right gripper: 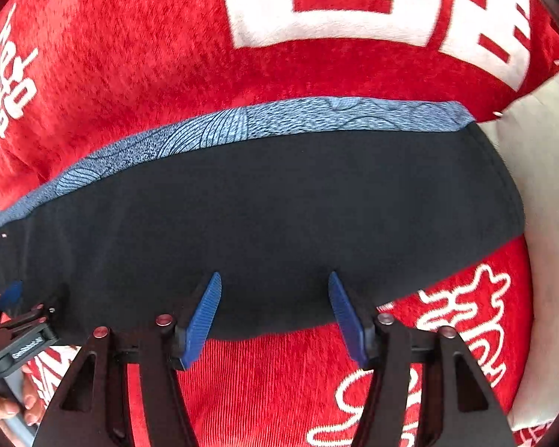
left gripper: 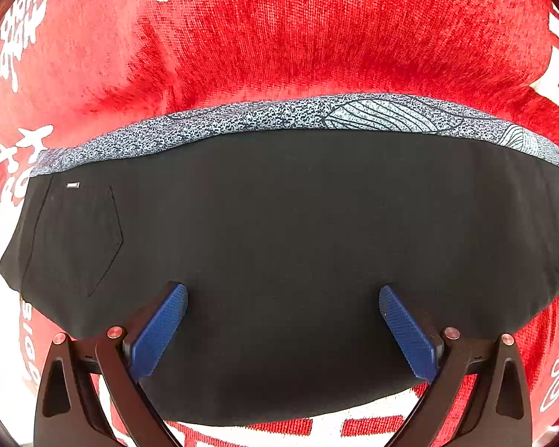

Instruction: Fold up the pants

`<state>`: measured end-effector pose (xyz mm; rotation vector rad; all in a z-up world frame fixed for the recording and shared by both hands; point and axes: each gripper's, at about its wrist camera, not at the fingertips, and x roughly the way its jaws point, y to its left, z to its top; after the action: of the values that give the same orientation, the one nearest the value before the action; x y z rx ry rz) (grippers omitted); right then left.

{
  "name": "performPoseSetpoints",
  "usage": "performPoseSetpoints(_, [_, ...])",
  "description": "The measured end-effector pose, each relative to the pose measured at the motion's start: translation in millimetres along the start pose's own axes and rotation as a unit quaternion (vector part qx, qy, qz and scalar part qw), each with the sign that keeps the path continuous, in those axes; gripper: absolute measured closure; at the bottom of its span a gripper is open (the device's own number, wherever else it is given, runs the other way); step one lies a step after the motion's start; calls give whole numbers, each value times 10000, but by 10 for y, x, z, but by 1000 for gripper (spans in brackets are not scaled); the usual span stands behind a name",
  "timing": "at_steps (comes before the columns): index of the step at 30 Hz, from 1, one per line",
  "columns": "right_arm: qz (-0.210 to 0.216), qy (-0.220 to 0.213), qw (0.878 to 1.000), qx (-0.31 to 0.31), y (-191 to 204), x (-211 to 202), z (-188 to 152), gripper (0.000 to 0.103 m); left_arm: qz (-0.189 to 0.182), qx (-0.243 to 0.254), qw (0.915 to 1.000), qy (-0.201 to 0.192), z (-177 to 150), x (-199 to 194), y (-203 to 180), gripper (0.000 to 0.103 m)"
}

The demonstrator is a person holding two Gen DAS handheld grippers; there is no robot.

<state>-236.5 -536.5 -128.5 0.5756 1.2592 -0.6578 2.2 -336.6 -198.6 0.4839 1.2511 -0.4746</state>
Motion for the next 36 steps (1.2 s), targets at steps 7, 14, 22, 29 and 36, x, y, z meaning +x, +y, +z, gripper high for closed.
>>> performPoseSetpoints(7, [383,34,9983,447,-367,-252,-266,39,-14,19,10000,-27,-41,-11,-7,0])
performPoseSetpoints(14, [942,52,9885,1178,-765,-474,-598,39,41,40,10000,-29,-49,-26,-33,0])
performPoseSetpoints(22, [1870,-10,9589,2134,-1063,-433,-847,34,225,123,9994,230,43,-83,-168,0])
performPoseSetpoints(29, [2238,-123,9317,2857,-1398,-383,-977,31,1,645,9979,1,55,-372,-641,0])
performPoseSetpoints(36, [2493,-497,9020,3491,-1788,-362,-940,31,-264,676,9973,63,269,-314,-1179,0])
